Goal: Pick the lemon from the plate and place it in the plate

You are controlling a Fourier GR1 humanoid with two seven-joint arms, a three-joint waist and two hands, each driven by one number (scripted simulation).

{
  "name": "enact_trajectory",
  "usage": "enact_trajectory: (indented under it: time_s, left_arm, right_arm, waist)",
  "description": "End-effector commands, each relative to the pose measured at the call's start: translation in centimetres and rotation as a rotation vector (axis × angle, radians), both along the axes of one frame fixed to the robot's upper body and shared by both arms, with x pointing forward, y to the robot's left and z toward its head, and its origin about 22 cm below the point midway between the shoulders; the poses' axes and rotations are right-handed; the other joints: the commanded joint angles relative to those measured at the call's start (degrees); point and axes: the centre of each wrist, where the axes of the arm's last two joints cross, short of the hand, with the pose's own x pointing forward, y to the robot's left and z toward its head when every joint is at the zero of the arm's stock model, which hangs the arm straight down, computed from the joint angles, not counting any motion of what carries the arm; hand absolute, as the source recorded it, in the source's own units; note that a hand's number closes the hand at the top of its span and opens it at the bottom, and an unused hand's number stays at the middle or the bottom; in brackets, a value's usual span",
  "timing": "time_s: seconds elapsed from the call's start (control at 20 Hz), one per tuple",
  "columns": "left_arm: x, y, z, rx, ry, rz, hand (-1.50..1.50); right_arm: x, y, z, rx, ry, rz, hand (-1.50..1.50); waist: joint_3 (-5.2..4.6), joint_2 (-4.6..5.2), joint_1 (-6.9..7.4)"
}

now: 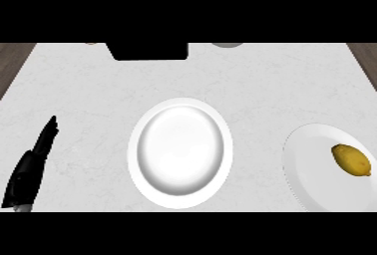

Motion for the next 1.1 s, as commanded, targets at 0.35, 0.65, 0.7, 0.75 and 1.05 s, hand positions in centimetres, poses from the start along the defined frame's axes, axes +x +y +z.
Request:
enact_trajectory:
  time_s: [0.35,0.65,0.7,0.75,1.05]
  left_arm:
    - [-0.4,-2.2,-0.6,0.01,0.001,-0.035,0.0]
    - [0.2,0.1,1.7,0.002,-0.01,-0.037,0.0]
    - [-0.8,-0.4,1.0,0.003,0.0,-0.044,0.0]
    - [-0.9,0.3,-0.2,-0.002,-0.022,-0.036,0.0]
    - [-0.2,-1.7,0.4,-0.015,-0.017,-0.03,0.0]
  right_arm:
    - [2.1,-3.2,6.0,-0.464,0.331,0.145,-1.5]
    - [3.7,-4.0,5.4,-0.599,0.495,0.23,-1.5]
    - [3.8,-3.9,6.4,-0.597,0.499,0.269,-1.5]
    - [4.8,-2.3,4.3,-0.625,0.534,0.274,-1.5]
    - [7.3,-0.8,2.8,-0.75,0.601,0.357,-1.5]
  waist:
    - [0.0,0.28,1.62]
    - [0.06,0.31,2.2]
    - [0.01,0.16,1.66]
    - [-0.01,0.31,2.02]
    - [0.04,0.26,1.85]
